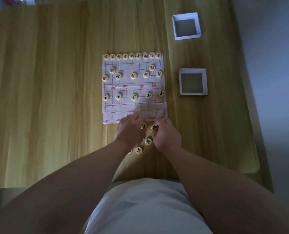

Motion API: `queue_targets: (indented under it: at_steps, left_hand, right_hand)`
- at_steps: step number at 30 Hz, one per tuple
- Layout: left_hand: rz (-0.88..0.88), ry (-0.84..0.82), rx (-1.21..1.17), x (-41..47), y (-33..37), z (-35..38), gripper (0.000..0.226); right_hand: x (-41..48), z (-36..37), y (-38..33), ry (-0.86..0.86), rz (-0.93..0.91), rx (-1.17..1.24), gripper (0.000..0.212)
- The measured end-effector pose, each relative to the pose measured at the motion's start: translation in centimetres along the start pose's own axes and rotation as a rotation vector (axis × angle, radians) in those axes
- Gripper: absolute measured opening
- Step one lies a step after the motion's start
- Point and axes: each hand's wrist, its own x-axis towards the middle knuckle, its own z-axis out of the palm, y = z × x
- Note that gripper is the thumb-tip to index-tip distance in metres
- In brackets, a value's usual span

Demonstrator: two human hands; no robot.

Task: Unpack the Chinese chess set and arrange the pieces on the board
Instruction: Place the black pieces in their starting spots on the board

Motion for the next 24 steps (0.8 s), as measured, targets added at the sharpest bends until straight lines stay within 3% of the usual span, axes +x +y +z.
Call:
queue_targets:
  at_steps: [5, 13, 24]
  left_hand:
    - [-0.169, 0.149, -0.178, 0.3, -1.6, -1.1, 0.014]
    - [-0.564, 0.116, -0.203, 2.5, -6.1, -4.1, 0.025]
    - [-0.599, 0.092, -0.212, 3.9, -7.5, -4.2, 0.016]
  right_hand:
    - [1.2, -1.2, -0.5, 0.090, -0.014, -0.003, 0.022]
    - [5.9, -3.7, -2.3, 0.166, 0.092, 0.044, 0.030]
    - [7.7, -3.6, -2.4, 0.103, 0.020, -0.078, 0.034]
